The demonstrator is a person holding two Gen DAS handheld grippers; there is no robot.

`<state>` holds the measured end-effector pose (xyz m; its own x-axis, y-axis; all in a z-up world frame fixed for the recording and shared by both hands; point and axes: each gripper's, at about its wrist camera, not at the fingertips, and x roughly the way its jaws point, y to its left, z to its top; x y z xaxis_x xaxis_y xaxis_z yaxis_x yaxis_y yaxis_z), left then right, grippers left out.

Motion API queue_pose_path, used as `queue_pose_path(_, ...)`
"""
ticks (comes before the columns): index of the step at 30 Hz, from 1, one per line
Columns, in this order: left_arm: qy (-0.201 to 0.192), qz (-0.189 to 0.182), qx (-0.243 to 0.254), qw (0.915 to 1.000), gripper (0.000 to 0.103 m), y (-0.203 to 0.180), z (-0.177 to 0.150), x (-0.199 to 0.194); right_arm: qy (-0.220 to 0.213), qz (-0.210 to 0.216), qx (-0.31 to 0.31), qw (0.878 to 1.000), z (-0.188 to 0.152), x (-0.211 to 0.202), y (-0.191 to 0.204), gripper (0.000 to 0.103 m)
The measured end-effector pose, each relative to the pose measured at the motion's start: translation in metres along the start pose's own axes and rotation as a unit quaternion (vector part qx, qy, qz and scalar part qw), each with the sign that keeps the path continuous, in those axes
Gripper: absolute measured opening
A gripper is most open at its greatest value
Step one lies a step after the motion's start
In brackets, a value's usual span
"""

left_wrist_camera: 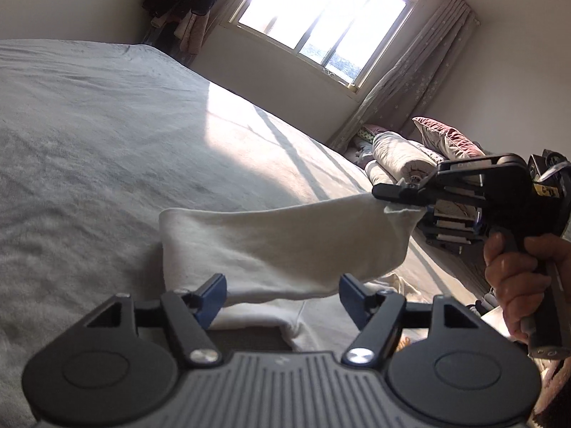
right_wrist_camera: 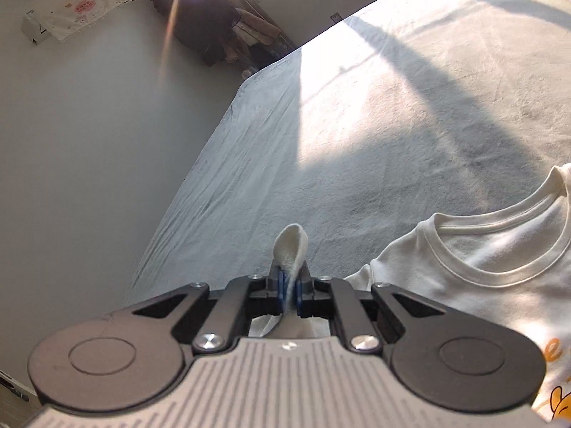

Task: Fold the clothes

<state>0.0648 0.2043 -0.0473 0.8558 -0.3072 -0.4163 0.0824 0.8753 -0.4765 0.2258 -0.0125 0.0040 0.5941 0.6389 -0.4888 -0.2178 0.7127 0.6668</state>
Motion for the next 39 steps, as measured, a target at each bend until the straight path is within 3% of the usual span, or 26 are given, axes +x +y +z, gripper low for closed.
queue_pose_path(6, 0.027, 0.014, 0.060, 0.9977, 0.074, -0.016, -0.016, 0.022, -0.036, -0.021, -0.019, 0.999, 0.025, -0.059, -0.012, 0.009)
queue_pose_path(12, 0.040, 0.079, 0.116, 0.9893, 0.074, -0.028, -0.029, 0.035, -0.062, -0.054, -0.014, 0.996, 0.030, -0.101, -0.050, 0.009)
queue_pose_path(17, 0.031, 0.093, 0.103, 0.9899, 0.072, -0.023, -0.025, 0.035, -0.072, -0.100, 0.023, 0.992, 0.023, -0.129, -0.106, 0.009)
queue_pose_path(21, 0.029, 0.109, 0.096, 0.9889, 0.068, -0.022, -0.024, 0.038, -0.070, -0.145, 0.067, 0.985, 0.006, -0.139, -0.155, 0.009)
queue_pose_path(23, 0.029, 0.120, 0.094, 0.9878, 0.061, -0.021, -0.025, 0.040, -0.070, -0.161, 0.097, 0.980, -0.001, -0.141, -0.177, 0.009)
queue_pose_path(26, 0.032, 0.125, 0.100, 0.9866, 0.061, -0.024, -0.026, 0.041, -0.062, -0.181, 0.124, 0.974, -0.009, -0.140, -0.199, 0.010)
queue_pose_path(30, 0.043, 0.099, 0.096, 0.9896, 0.061, -0.022, -0.020, 0.038, -0.055, -0.181, 0.129, 0.973, -0.011, -0.130, -0.209, 0.016)
queue_pose_path(35, 0.051, 0.014, 0.046, 0.9975, 0.064, -0.007, 0.003, 0.026, -0.057, -0.150, 0.148, 0.976, -0.014, -0.134, -0.216, 0.021)
queue_pose_path(39, 0.059, 0.007, 0.001, 0.9983, 0.062, 0.003, 0.022, 0.044, -0.054, -0.143, 0.136, 0.979, -0.012, -0.142, -0.215, 0.027)
